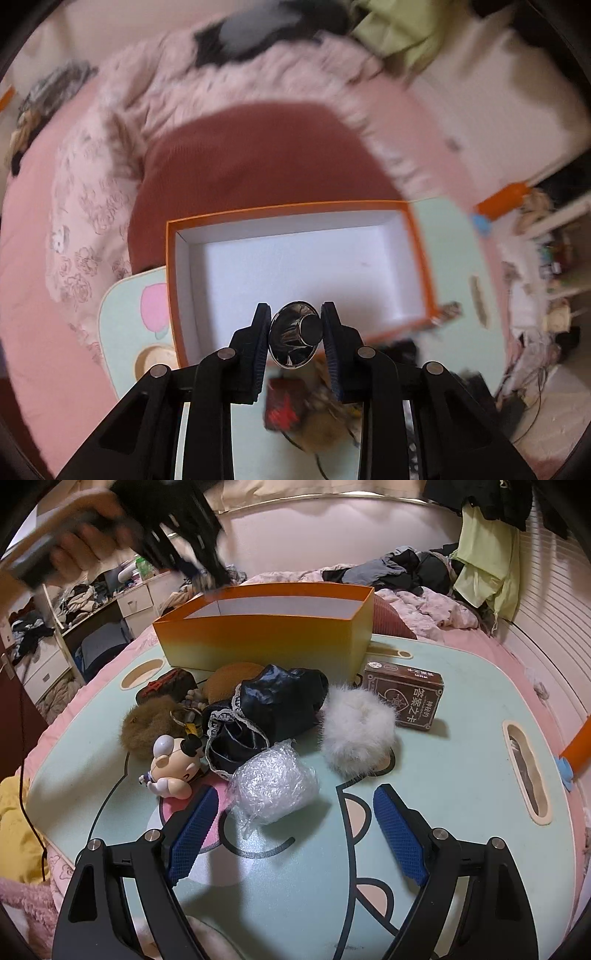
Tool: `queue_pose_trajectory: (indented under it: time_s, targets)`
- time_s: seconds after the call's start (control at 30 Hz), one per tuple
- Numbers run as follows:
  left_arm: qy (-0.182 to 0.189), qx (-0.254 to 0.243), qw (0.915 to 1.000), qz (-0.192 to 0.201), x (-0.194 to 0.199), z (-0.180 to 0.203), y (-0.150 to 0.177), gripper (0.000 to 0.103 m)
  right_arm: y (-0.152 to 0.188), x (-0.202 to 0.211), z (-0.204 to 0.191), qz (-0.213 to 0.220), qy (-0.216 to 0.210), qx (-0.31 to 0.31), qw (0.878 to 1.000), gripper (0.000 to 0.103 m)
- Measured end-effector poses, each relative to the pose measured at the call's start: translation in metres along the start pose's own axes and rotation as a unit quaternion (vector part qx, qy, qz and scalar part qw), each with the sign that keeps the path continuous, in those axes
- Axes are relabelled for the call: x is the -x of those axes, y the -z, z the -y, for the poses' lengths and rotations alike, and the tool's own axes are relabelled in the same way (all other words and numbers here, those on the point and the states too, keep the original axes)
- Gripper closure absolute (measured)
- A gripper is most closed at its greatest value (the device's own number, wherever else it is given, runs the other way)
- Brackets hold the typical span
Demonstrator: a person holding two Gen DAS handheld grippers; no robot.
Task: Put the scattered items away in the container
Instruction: 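Lift the silver ring out and lower it onto the table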
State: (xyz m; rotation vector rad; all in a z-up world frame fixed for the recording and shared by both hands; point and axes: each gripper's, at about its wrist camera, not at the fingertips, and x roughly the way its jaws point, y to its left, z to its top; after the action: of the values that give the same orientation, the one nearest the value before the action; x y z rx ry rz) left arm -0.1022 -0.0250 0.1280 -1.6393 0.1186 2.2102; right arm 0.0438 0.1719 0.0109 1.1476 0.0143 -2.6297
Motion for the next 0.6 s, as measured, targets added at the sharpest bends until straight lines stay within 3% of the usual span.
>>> queue_pose_trajectory:
  time_s: [0.1,0.27,0.43,0.5,0.53,0.57,0.6]
  targets:
    - [-0.002,-0.009,0.9996,0.028,0.01,0.012,0.044,0.077,0.0,0.0,-0.001,-0.001,0.005,0.002,1.0,0.017]
    - [0.023,0.06,0.9979,-0.009,-0.043,-0.02,0.089,0.077,-0.001,-0.001,-0.001,-0.004,0.012,0.002,1.0,0.017]
    - [-0.001,0.115,0.9926,0.039,-0.066,-0.035,0.141,0.077,-0.003,0.002,0.005,-0.008,-0.001,-0.013,1.0,0.017]
    - [-0.02,0.114,0.9911,0.066,-0.074,-0.032,0.151,0.076,-0.006,0.003,0.015,-0.015,-0.009,-0.036,0.999,0.017]
    - [-0.031,0.102,0.9907,0.084,-0.075,-0.027,0.154,0.067,-0.01,0.003,0.02,-0.024,-0.009,-0.045,0.999,0.017]
    - [-0.037,0.089,0.9904,0.099,-0.076,-0.023,0.156,0.047,-0.016,0.002,0.025,-0.039,-0.007,-0.051,0.998,0.017]
    - [-0.039,0.082,0.9903,0.106,-0.078,-0.02,0.157,0.038,-0.025,0.002,0.031,-0.05,-0.006,-0.051,0.997,0.017]
